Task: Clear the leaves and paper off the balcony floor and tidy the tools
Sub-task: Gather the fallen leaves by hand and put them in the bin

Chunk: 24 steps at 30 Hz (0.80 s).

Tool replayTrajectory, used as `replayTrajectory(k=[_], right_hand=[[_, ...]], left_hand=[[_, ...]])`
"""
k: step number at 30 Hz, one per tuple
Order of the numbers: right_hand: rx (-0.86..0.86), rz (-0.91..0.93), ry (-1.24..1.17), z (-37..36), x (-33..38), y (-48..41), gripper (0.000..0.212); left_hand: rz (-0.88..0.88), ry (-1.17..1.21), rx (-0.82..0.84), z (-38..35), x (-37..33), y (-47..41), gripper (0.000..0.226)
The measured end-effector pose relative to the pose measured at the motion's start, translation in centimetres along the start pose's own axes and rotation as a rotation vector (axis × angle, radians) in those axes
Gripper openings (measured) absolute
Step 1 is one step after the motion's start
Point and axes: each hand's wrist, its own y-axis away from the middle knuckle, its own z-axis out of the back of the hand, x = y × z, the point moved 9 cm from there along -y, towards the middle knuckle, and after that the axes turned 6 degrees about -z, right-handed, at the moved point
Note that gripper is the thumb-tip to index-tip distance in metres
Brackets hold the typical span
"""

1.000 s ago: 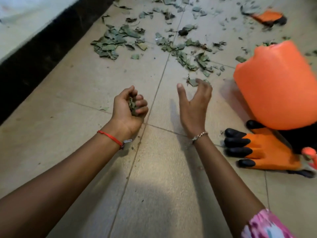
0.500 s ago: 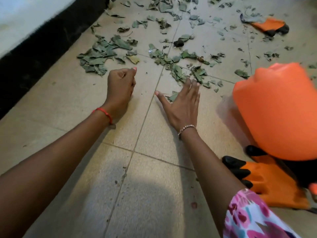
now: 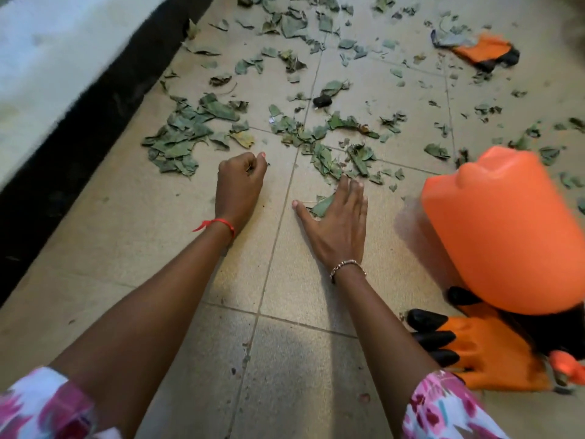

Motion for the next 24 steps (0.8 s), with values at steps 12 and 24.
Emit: replayTrajectory(k=[12,24], right_hand=[[0.043,-0.021,-0.062,0.5,0.2,-0.5,0.085],[-0.167,0.099,-0.326,2.8,-0.6,-9.7,0.061]], left_hand=[[0.12,0.014,0.128,-0.7,0.0,-0.2,0.044],[0.108,0.046,0.04,-0.5,1.7,-0.5,0.047]])
